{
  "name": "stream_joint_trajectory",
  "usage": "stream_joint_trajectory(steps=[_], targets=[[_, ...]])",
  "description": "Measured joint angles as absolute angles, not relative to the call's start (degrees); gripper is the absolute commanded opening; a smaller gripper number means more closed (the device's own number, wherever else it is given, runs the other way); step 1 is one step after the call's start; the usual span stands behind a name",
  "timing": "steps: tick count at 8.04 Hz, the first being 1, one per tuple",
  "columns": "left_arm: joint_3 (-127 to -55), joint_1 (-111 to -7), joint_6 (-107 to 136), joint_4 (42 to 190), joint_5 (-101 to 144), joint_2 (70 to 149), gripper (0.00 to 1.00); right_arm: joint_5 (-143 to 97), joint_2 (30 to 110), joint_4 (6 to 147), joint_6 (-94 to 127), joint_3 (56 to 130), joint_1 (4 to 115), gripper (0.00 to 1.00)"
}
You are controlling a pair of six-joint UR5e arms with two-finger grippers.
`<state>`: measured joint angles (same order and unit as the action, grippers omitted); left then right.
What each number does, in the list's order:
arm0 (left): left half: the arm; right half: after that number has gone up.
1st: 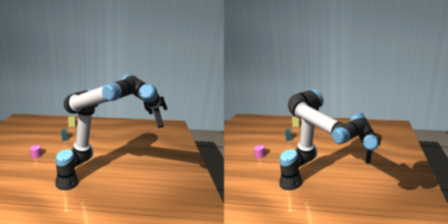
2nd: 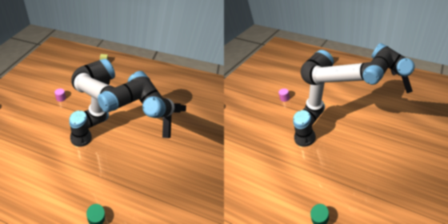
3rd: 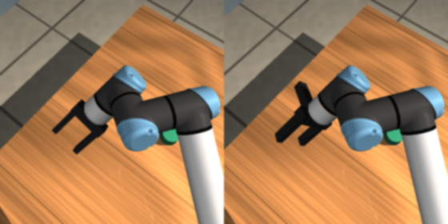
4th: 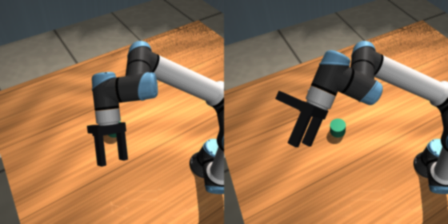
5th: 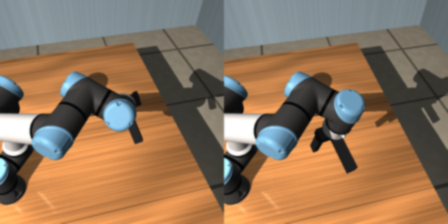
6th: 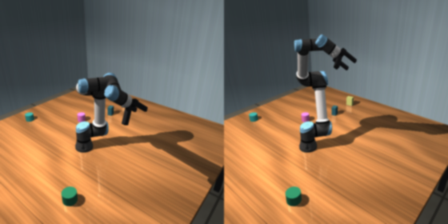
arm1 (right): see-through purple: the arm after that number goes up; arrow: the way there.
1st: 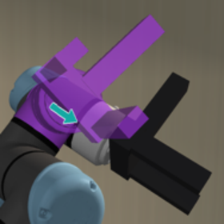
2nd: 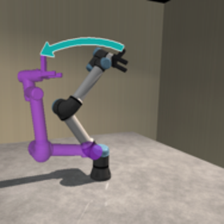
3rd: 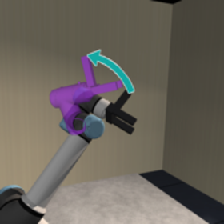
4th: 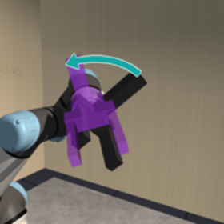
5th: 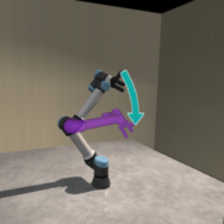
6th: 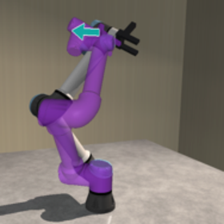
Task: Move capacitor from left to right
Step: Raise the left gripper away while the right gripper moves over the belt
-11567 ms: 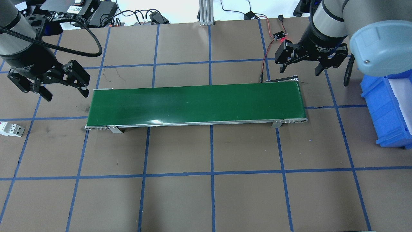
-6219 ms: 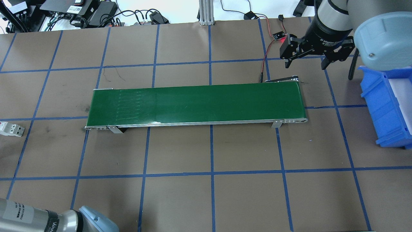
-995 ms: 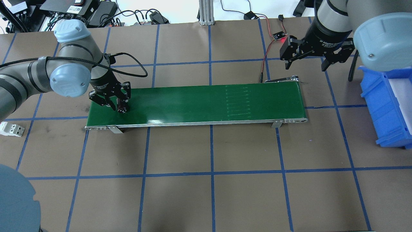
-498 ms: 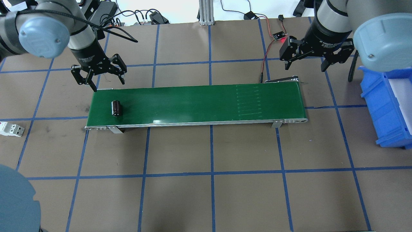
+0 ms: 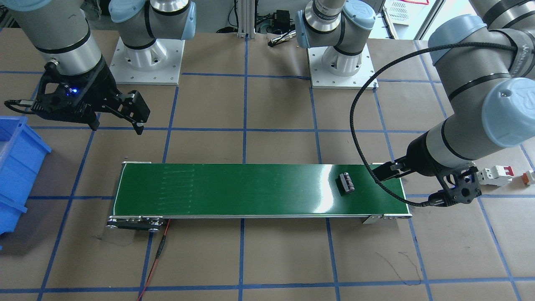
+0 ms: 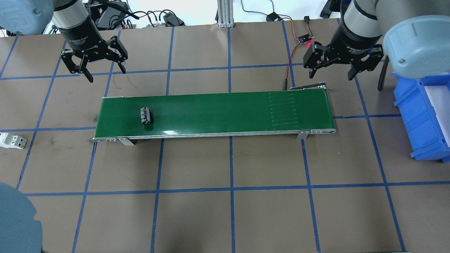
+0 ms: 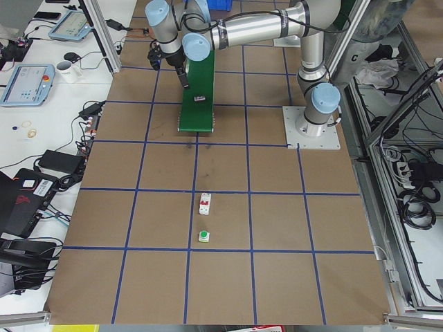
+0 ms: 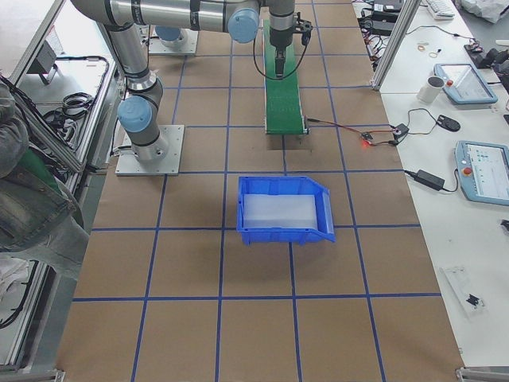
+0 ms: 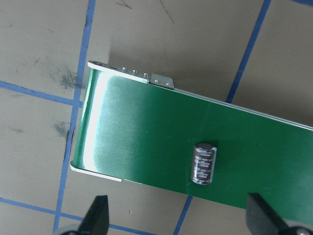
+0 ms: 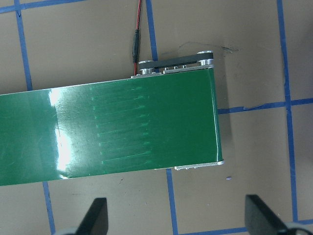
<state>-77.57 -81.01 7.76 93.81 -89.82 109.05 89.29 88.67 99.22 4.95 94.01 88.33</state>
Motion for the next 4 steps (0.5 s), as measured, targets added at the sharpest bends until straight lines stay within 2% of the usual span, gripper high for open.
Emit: stream_joint_trajectory(steps=[4], targets=[[-75.96,-80.29,7.81,95.38,-90.08,108.15,1.00,83.51,87.54,99.44,1.13,95.89,88.49,0.99]])
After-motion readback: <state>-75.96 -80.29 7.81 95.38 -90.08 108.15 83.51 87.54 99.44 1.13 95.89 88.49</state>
